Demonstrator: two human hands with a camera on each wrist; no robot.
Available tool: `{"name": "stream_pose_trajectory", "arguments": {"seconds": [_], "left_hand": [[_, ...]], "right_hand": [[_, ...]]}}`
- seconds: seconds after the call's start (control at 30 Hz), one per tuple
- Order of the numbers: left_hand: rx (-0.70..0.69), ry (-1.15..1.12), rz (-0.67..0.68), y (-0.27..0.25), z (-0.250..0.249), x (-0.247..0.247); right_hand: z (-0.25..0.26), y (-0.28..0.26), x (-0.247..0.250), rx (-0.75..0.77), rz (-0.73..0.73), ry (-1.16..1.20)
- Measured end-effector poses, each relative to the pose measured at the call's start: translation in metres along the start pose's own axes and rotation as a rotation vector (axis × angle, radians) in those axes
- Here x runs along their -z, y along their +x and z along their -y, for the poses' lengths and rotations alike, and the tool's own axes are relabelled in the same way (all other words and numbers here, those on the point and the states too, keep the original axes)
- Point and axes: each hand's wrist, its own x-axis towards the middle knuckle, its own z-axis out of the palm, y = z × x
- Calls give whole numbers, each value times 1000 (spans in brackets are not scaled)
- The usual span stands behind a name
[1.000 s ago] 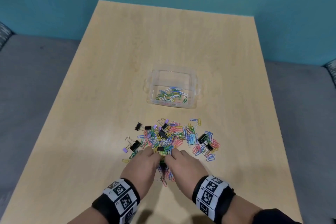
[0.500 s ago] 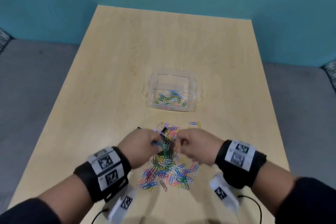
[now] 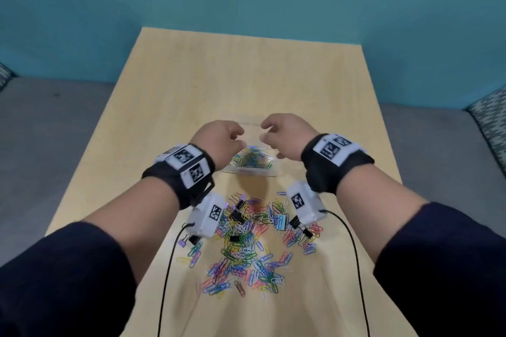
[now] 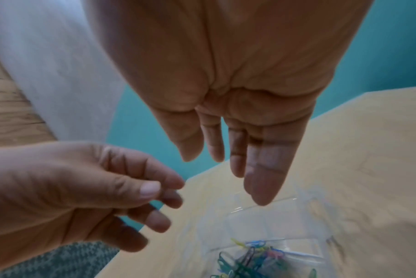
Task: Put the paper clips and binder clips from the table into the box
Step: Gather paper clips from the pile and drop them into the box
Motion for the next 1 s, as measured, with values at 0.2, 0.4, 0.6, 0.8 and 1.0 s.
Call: {"name": "stream_pose_trajectory", "arguments": {"seconds": [0.2,0.4,0.6,0.8,1.0], "left_hand": [[21,80,-18,-106,44,-19],[88,188,224,-220,90,-104],[-9,291,89,-211,82,-139],[-75,351,49,-175,68,-140],[-210,454,70,-173,79,-136]], "right_hand": [[-50,-101,-36,58,25,-214],[-86,-204,-128,-30,277,-383],[-76,-196,-172,29,48,-344],[-62,-154,-183,143,35,-472],[-59,-158,-171,198,87,-519]]}}
